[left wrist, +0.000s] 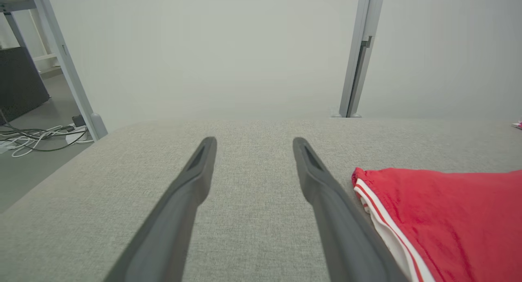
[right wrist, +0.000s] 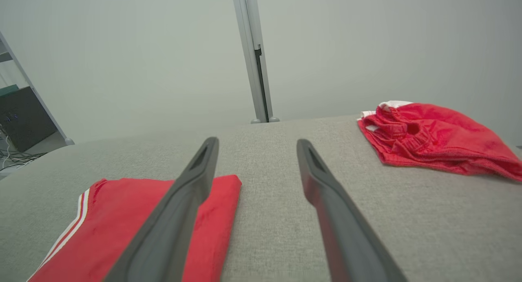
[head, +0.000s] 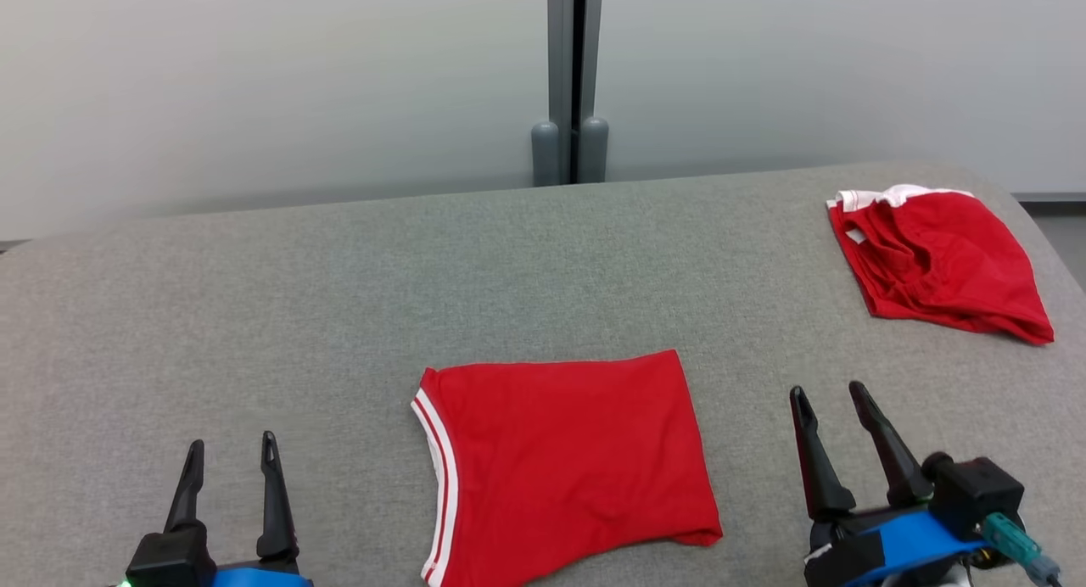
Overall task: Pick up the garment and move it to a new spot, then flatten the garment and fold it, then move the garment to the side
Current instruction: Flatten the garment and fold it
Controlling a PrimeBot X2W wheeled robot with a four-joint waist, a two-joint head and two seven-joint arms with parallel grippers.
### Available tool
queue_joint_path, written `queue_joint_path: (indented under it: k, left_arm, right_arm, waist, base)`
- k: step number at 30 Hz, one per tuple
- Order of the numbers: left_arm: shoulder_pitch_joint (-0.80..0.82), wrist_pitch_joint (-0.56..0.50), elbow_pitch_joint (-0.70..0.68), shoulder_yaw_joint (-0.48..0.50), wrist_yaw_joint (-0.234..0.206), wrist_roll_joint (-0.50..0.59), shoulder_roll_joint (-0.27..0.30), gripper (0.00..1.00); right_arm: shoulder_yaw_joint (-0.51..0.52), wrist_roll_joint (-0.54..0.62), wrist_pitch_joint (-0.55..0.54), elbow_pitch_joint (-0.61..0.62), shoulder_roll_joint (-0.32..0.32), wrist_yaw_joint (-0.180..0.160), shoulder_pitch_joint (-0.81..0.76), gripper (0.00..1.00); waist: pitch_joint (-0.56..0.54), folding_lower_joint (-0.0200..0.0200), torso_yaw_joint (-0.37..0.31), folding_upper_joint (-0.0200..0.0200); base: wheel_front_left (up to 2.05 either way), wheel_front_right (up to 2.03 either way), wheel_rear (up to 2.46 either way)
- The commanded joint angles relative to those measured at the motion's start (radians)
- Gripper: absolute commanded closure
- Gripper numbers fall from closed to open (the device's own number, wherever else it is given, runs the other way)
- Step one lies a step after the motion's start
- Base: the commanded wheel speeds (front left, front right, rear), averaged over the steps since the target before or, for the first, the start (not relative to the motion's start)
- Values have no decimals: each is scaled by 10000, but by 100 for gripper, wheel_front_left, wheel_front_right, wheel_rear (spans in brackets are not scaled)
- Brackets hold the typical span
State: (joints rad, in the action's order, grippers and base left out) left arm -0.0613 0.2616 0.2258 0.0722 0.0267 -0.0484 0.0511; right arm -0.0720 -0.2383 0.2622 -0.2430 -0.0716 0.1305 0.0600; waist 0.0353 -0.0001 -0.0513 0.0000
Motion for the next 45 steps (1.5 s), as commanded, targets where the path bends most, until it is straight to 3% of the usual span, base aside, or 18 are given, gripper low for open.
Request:
queue_joint_path:
  k: [1,18,45]
  left_arm:
    - [-92,44,-36,-7,18,35,2,0]
    - [1,44,122,-75,406,-216,265,0]
    - [-95,-762,-482,-169,94,-513,451,0]
  right_arm:
    - [36,2,32,44,14,5,-169,0]
    - [411,612,-87,-154,205,5,-860,0]
    - [335,702,-531,-250,212,5,-751,0]
  waist:
    - [-30,1,18,0]
    - [-461,1,503,0]
    - [-456,1,527,0]
  base:
    - [0,0,0]
    - [0,0,0]
    - [0,0,0]
